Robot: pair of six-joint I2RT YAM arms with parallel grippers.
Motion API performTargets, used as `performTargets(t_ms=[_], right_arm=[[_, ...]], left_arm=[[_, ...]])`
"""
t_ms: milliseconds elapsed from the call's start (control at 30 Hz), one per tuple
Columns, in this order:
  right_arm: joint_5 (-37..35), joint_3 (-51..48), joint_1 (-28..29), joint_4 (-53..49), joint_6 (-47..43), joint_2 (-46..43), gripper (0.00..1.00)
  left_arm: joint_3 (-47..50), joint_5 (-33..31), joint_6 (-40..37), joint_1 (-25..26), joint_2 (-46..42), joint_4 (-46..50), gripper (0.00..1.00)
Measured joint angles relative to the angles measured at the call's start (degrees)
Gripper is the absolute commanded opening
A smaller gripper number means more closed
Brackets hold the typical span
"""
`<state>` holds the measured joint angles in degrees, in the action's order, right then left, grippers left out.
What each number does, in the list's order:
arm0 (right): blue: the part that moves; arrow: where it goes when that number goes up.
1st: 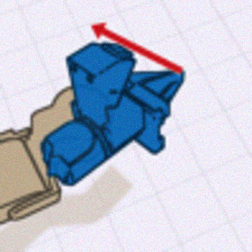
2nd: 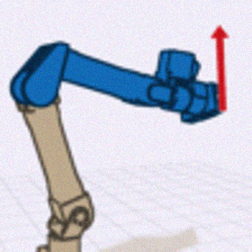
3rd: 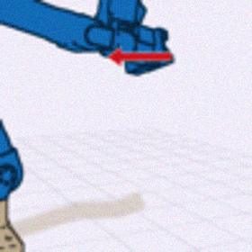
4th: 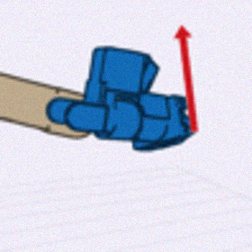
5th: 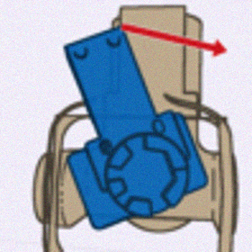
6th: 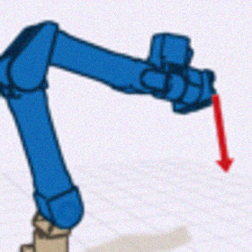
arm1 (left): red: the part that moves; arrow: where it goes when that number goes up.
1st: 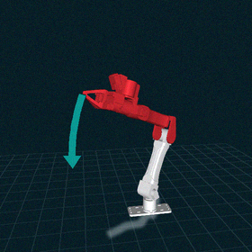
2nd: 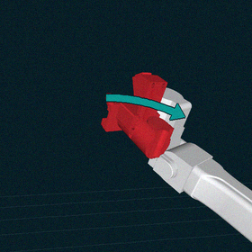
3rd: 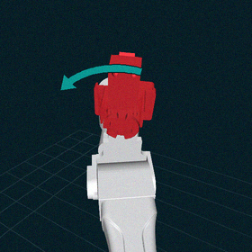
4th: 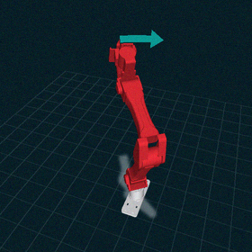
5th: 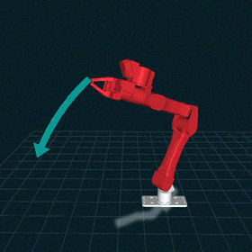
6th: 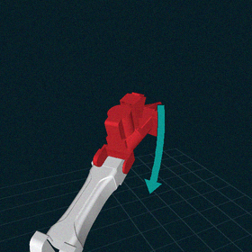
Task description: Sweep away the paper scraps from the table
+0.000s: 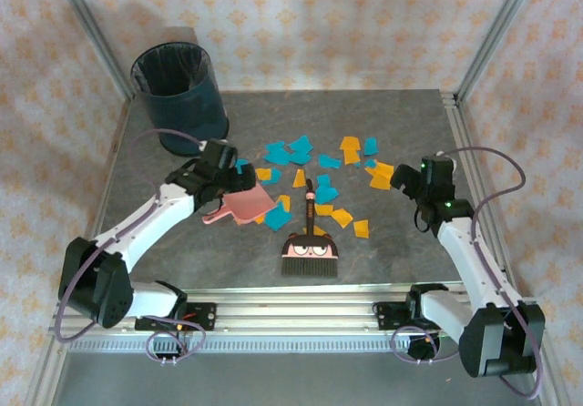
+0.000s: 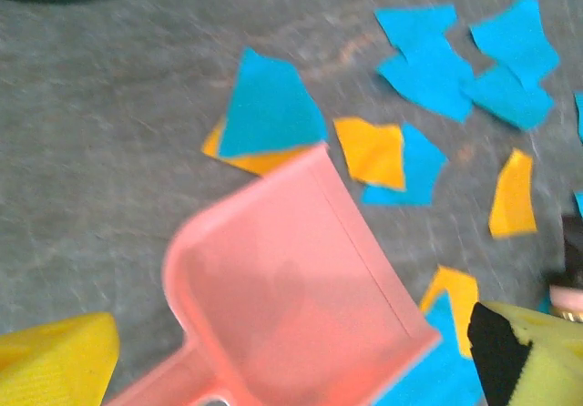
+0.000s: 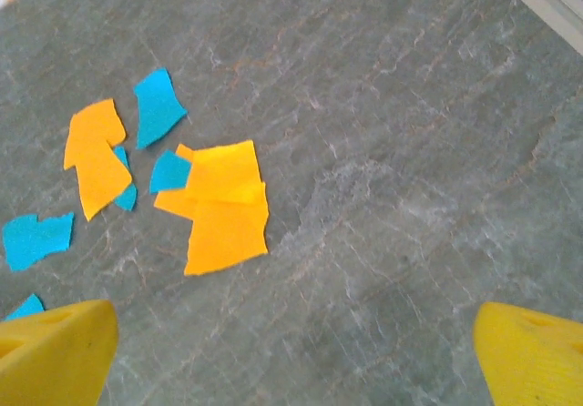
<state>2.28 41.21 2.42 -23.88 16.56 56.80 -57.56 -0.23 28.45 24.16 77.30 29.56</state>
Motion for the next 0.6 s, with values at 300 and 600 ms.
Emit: performTargets(t_ms=[300, 600], right_arm=[[3.56, -1.53, 0.00, -2.60, 1.44, -0.66, 0.99], [4.20, -1.62, 0.00, -3.76, 2.12, -0.52, 0.99]], left_arm=[[-10.01, 0.55, 4.90, 14.01, 8.33, 5.25, 0.70], [-16.15, 1.03, 11.54, 25.49, 19.58, 6.64, 0.59]])
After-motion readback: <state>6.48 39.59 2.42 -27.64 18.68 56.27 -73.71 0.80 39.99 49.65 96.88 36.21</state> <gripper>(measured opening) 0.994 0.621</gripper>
